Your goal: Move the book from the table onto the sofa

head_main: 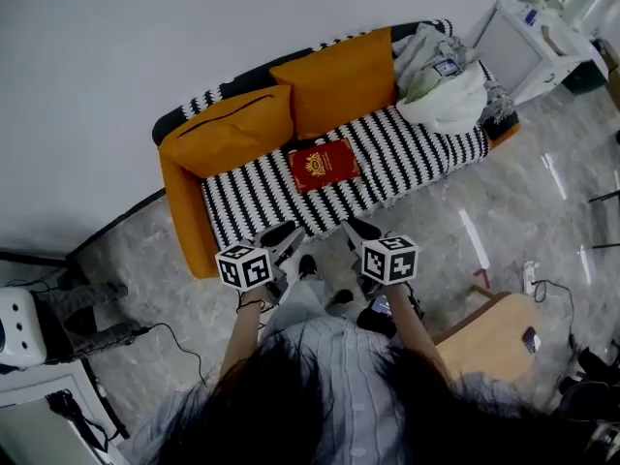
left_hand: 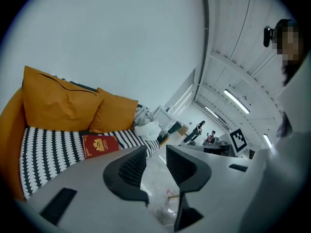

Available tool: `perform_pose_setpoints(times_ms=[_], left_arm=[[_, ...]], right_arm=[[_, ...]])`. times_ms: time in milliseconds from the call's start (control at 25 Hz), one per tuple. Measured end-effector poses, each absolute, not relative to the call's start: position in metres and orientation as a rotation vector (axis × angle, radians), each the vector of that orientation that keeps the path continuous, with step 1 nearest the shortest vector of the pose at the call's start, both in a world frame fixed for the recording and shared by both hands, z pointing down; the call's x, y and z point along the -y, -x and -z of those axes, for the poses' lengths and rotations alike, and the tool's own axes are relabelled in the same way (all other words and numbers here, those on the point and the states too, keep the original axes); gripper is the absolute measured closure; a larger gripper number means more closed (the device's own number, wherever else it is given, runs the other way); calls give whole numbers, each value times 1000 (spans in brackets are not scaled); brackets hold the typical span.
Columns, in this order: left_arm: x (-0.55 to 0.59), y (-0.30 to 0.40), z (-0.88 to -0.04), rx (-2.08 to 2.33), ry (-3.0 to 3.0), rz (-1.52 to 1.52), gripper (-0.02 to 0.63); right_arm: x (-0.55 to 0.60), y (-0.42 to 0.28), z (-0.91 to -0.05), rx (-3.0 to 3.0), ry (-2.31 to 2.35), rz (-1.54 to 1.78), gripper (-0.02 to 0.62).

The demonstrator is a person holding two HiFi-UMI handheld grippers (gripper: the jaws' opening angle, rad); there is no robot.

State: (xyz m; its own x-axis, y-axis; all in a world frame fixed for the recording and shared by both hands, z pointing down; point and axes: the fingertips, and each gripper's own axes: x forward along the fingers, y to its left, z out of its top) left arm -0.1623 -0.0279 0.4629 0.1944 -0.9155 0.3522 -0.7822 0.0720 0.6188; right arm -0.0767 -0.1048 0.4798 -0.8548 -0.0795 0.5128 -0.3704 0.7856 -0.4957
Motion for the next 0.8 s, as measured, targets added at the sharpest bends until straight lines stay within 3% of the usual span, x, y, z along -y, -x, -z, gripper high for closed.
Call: perform_pose_setpoints(times_ms=[800], left_arm=[[10, 141, -456, 1640, -1753, 193, 469]], right_arm=[[87, 63, -465, 2520, -295, -761, 529]])
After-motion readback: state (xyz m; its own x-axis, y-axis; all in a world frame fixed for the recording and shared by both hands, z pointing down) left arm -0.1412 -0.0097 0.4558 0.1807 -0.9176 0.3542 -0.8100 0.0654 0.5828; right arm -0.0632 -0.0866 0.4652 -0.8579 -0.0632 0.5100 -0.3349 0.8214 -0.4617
